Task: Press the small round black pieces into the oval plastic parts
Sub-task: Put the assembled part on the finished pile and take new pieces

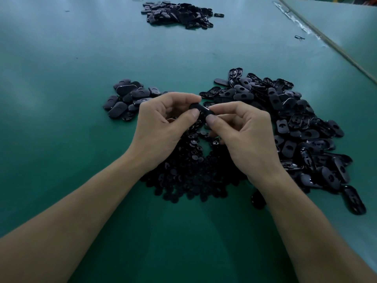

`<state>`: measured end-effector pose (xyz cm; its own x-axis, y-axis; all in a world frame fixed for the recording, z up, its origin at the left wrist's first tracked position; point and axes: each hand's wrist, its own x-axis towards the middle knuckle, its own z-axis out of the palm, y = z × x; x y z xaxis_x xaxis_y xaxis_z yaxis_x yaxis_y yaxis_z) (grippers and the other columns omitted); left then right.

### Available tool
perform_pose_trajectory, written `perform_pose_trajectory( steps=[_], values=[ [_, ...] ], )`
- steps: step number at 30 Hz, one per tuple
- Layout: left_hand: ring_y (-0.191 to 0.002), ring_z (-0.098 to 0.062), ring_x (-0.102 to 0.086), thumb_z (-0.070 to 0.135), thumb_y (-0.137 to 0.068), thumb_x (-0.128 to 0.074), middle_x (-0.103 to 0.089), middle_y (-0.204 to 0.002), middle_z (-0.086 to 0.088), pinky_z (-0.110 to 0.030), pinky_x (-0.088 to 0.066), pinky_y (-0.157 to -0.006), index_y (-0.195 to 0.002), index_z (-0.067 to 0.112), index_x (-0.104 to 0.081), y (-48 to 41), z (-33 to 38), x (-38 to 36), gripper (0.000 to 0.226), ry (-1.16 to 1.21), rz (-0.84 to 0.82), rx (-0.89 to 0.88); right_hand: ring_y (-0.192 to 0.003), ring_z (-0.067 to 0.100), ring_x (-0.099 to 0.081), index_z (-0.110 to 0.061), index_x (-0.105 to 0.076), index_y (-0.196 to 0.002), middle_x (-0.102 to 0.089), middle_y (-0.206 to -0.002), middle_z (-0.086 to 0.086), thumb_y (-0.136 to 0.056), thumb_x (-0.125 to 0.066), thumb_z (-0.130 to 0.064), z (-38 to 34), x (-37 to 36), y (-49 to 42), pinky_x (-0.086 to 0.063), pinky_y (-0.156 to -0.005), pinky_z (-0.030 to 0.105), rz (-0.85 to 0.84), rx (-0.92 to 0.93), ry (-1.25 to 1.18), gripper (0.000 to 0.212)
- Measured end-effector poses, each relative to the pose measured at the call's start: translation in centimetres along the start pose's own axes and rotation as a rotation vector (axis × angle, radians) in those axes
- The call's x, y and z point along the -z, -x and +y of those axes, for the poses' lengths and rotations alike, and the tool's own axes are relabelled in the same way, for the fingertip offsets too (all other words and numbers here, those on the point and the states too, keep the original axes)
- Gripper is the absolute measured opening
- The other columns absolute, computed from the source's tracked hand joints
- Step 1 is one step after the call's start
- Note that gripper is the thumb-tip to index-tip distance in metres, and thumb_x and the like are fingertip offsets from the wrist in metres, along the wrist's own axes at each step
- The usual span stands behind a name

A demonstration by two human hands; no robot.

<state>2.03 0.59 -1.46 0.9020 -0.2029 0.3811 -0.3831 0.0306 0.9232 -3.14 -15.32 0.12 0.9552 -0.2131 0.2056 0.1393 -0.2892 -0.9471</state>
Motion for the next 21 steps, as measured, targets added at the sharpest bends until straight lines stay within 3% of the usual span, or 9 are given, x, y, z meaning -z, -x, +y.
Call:
perform_pose_trajectory(
  steps=[7, 11, 14, 17, 21],
  values=[
    [-0.072, -0.008, -0.067, 0.014, -0.081, -0.079, -0.074, -0.081, 0.008, -0.03, -0.059, -0.073, -0.088, 0.025, -0.071, 0.15, 0.0, -0.13, 0.015, 0.001, -0.015, 0.001, -0.076, 0.012, -0.068, -0.022, -0.075, -0.096, -0.071, -0.078, -0.009, -0.092, -0.071, -0.012, -0.34, -0.08, 0.04, -0.059, -0.077, 0.036, 0.072, 0.092, 0.026, 0.011],
    [-0.074, -0.009, -0.07, 0.012, -0.081, -0.079, -0.075, -0.08, 0.007, -0.026, -0.06, -0.073, -0.092, 0.024, -0.072, 0.08, -0.04, -0.17, 0.018, 0.052, -0.009, 0.017, -0.075, 0.006, -0.068, -0.022, -0.073, -0.103, -0.071, -0.08, -0.01, -0.094, -0.069, -0.017, -0.28, 0.02, 0.07, -0.057, -0.075, 0.026, 0.103, 0.093, 0.082, 0.01],
    [-0.073, -0.006, -0.068, 0.01, -0.086, -0.075, -0.074, -0.08, 0.01, -0.021, -0.057, -0.073, -0.099, 0.025, -0.072, -0.07, -0.11, -0.1, 0.02, 0.055, 0.025, 0.023, -0.077, 0.001, -0.063, -0.021, -0.07, -0.115, -0.067, -0.083, -0.015, -0.095, -0.067, -0.028, -0.19, -0.03, 0.3, -0.051, -0.073, 0.015, 0.109, 0.146, 0.335, 0.021],
    [-0.07, -0.003, -0.067, 0.005, -0.09, -0.07, -0.074, -0.08, 0.013, -0.016, -0.053, -0.068, -0.097, 0.024, -0.072, -0.22, -0.11, -0.13, 0.021, 0.042, 0.05, 0.013, -0.094, 0.01, -0.058, -0.022, -0.068, -0.123, -0.062, -0.099, -0.008, -0.095, -0.066, -0.035, -0.02, -0.4, 0.71, -0.05, -0.085, 0.028, -0.045, 0.205, 0.63, 0.031],
    [-0.071, -0.005, -0.068, 0.001, -0.09, -0.07, -0.074, -0.08, 0.011, -0.016, -0.052, -0.067, -0.095, 0.022, -0.072, -0.18, -0.12, -0.18, 0.022, 0.046, 0.058, 0.026, -0.103, 0.014, -0.047, -0.029, -0.07, -0.12, -0.056, -0.099, -0.008, -0.095, -0.064, -0.042, 0.15, -0.71, 1.0, -0.035, -0.081, 0.025, -0.171, 0.224, 0.808, 0.029]
  ],
)
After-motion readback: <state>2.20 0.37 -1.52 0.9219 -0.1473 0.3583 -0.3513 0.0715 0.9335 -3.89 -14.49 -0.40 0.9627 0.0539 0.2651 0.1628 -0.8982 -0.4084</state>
